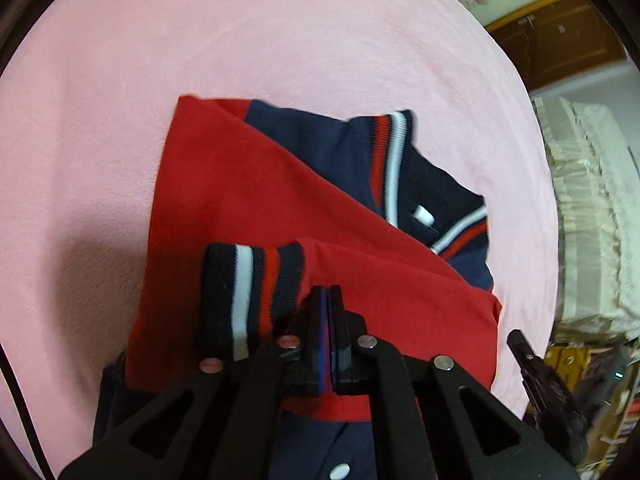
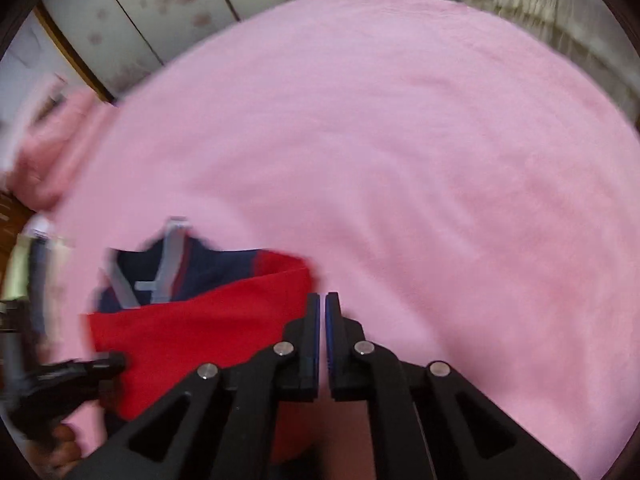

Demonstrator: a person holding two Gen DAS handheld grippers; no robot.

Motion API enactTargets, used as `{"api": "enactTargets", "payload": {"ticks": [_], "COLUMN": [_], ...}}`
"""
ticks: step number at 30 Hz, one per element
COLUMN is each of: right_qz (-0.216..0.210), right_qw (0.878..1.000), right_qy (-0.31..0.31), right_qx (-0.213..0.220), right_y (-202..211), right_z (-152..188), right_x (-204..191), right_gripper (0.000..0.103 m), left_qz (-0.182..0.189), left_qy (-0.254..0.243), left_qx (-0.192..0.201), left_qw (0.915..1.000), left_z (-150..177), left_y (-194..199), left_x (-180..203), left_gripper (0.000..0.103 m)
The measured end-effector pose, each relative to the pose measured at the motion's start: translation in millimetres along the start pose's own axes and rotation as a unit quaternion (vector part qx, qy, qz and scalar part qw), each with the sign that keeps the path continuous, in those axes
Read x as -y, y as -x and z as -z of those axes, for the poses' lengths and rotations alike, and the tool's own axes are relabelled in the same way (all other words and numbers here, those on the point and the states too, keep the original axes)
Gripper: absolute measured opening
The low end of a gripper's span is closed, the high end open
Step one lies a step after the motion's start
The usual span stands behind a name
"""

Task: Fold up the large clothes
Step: 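Fold the red sleeve across the chest with the right gripper, then open the right gripper and withdraw from the jacket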

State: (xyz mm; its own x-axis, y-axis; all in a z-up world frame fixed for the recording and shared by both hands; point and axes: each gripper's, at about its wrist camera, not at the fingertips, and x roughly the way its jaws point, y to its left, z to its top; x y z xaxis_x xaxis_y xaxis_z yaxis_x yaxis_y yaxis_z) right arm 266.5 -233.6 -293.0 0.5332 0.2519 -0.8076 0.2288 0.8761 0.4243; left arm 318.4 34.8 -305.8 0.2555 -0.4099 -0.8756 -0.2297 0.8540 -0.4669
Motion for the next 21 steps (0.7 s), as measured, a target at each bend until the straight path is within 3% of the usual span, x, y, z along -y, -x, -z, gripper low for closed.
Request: {"api": "enactTargets", "payload": {"ticks": [2,4,5,8,10,12,13,14,17,21], "right_qz": [-0.071,-0.094,-0.090,-0.048,-0.046,-0.056,-0.011,0.005,0.066,0.060], "right_qw": [0.997,0.994,0.993,0.995,0.997,0.995,0.997,0.997,0.994,0.993], "right_qy": [0.002,0.016,0.030,0.041,0.002,-0.037,-0.050,-0.056,-0.082,-0.100], "right_qx": [-0.027,-0.057,-0.073,-0.081,-0.066,-0.070,-0.062,-0.054,-0.023,-0.007], "right_y": [-1,-9,-15,-22,-17,-14,-9,-5,16,39], "right_z": [18,35,45,56,54,47,44,42,38,45], "right_x": [-19,-34,-42,-42,-22,-2,11,17,35,33], "right_gripper": [0.003,0.003,0.003,0.003,0.001,0.000,0.000,0.000,0.003,0.005], "left_qz": [-0.004,-0.002,-0.003,-0.058,-0.043,-0.015,-0.008,-0.004,-0.022,-0.048], "left_qy": [-0.022,-0.036,-0.040,-0.066,-0.064,-0.025,-0.014,-0.008,-0.027,-0.083], "left_qx": [0.001,-0.009,-0.014,-0.013,-0.016,-0.026,-0.031,-0.037,-0.039,-0.044], "left_qw": [0.9998,0.9993,0.9991,0.9960,0.9969,0.9992,0.9994,0.9993,0.9986,0.9944], "left_z": [10,20,24,34,35,31,29,28,28,33], "left_y": [6,9,9,5,5,4,3,1,0,10], "left_x": [11,21,23,22,13,2,0,-2,2,18], "left_gripper": [0.002,0.003,0.003,0.003,0.003,0.003,0.003,0.003,0.003,0.005]}}
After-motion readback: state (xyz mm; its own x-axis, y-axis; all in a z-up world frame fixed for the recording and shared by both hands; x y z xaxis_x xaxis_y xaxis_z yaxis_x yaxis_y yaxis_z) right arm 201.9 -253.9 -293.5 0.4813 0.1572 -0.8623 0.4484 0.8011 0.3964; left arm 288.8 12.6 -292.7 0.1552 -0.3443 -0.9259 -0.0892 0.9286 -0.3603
